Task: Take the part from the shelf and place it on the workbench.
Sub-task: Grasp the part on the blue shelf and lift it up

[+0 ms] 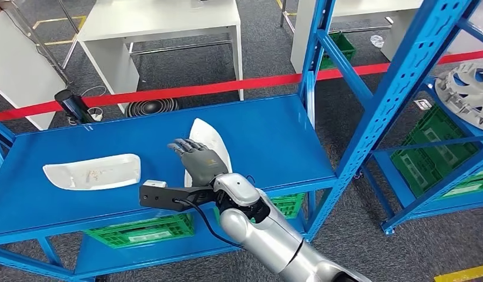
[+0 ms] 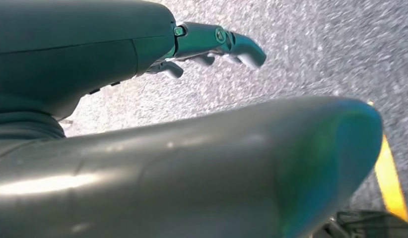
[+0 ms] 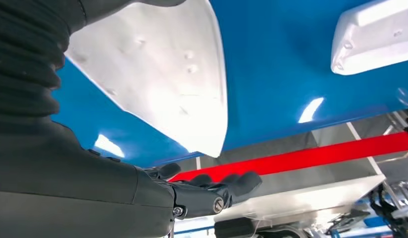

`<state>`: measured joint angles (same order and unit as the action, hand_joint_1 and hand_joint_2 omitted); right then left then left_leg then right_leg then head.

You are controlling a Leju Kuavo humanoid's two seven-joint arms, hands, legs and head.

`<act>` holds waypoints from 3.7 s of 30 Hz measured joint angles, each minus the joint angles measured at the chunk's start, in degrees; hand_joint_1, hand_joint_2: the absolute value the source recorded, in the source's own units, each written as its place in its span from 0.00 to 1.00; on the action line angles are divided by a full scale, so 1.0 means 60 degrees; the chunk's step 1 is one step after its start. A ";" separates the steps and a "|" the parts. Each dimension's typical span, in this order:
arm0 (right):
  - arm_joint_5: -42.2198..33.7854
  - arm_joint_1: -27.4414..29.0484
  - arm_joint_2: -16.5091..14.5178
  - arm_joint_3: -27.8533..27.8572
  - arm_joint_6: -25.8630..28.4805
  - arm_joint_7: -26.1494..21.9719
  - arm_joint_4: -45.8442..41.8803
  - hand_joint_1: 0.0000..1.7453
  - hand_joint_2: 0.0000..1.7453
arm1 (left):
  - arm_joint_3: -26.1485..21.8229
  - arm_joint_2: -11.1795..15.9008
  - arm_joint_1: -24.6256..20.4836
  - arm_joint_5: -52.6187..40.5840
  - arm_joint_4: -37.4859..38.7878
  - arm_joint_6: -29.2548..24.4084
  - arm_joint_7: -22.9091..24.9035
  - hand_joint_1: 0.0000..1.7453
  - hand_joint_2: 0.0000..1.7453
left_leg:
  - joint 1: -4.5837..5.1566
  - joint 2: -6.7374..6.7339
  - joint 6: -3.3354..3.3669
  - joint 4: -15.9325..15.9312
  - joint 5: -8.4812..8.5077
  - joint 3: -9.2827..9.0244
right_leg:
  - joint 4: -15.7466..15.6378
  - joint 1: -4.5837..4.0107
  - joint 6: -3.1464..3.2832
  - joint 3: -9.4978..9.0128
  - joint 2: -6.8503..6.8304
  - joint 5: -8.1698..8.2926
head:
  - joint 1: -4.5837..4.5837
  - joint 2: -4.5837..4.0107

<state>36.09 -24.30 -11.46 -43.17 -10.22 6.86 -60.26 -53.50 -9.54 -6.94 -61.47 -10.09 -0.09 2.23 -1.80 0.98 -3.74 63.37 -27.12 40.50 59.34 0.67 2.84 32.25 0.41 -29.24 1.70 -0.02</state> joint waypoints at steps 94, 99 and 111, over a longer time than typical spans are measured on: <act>0.2875 -0.0762 0.0220 0.0676 0.0328 0.1365 0.3719 1.00 1.00 | -0.0022 -0.0076 -0.0219 -0.0327 -0.0008 -0.0154 -0.0141 0.00 1.00 | 0.0299 -0.0187 0.0516 -0.1008 -0.0381 -0.1725 | -0.0150 -0.0188 -0.0219 0.0787 -0.0173 0.0928 | 0.0013 0.0000; 0.2529 -0.0642 0.0216 0.1007 0.1351 0.0837 0.3226 1.00 1.00 | -0.0068 -0.0076 -0.0216 -0.0196 -0.0008 -0.0105 -0.0158 0.00 1.00 | 0.0298 -0.0189 0.0516 -0.1008 -0.0381 -0.1714 | -0.0149 -0.0187 -0.0218 0.0790 -0.0175 0.0928 | 0.0014 0.0000; -0.0816 0.0458 0.0477 0.2266 0.2708 -0.3635 -0.1677 1.00 1.00 | -0.0278 -0.0072 -0.0119 -0.0050 -0.0005 0.0177 -0.0549 0.00 1.00 | 0.0298 -0.0178 0.0515 -0.1007 -0.0371 -0.1721 | -0.0145 -0.0189 -0.0215 0.0841 -0.0176 0.0937 | 0.0014 0.0000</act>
<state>31.19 -21.55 -8.60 -29.57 6.03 -14.95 -70.32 -55.17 -9.97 -7.65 -61.77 -10.12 0.97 -1.06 -0.01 -0.08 -0.65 57.33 -29.35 30.17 58.47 -0.46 1.55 37.29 -0.65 -23.61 1.78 -0.02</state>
